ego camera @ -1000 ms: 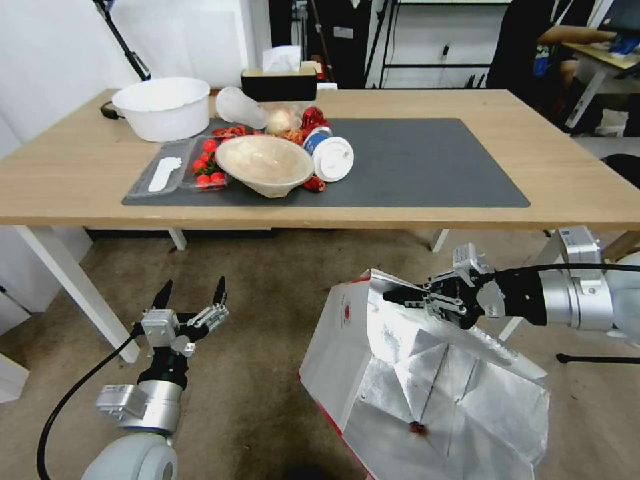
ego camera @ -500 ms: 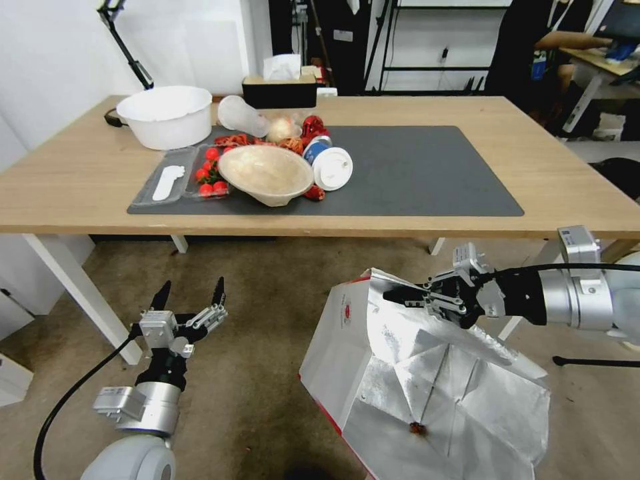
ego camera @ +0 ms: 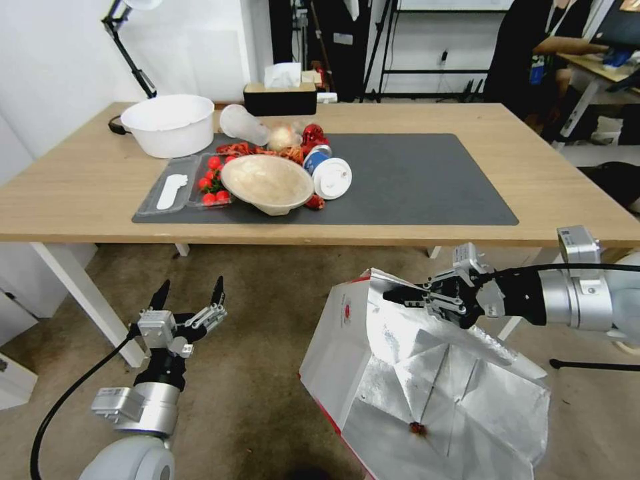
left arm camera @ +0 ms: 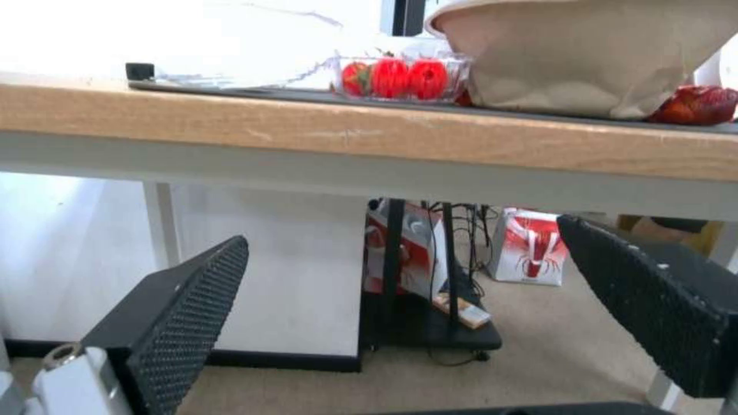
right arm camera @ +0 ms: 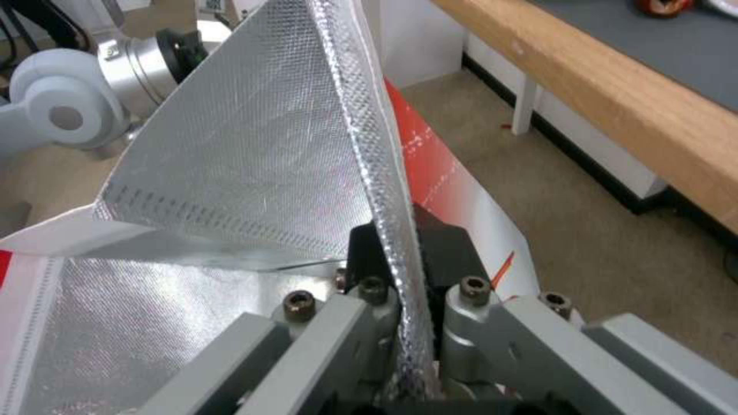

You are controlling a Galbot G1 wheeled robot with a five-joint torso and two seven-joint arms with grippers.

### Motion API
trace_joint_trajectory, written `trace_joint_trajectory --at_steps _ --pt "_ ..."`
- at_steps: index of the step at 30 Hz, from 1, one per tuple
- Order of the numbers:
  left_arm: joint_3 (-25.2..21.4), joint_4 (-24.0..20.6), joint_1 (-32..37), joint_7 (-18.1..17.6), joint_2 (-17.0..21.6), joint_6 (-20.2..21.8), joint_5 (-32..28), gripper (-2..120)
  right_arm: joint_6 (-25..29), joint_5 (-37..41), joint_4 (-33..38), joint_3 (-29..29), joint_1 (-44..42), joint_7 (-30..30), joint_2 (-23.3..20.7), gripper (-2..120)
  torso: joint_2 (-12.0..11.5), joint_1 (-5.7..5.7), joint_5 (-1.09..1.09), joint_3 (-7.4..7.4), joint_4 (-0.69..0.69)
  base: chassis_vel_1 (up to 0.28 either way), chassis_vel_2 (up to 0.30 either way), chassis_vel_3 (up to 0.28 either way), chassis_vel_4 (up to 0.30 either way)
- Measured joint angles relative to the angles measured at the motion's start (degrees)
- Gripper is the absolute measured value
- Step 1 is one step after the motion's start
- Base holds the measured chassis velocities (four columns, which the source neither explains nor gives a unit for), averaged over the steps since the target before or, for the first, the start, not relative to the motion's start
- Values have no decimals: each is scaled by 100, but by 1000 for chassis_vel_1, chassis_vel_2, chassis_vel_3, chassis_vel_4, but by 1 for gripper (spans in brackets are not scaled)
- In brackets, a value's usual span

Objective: Pick up the food delivery bag from the floor and place it on the table.

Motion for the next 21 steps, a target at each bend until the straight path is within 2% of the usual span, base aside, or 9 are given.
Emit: trace_joint_trajectory --at_steps 21 --pt "2 -2 -2 0 4 -2 0 100 0 -2 -12 0 -27 3 3 0 501 199 0 305 0 0 0 0 0"
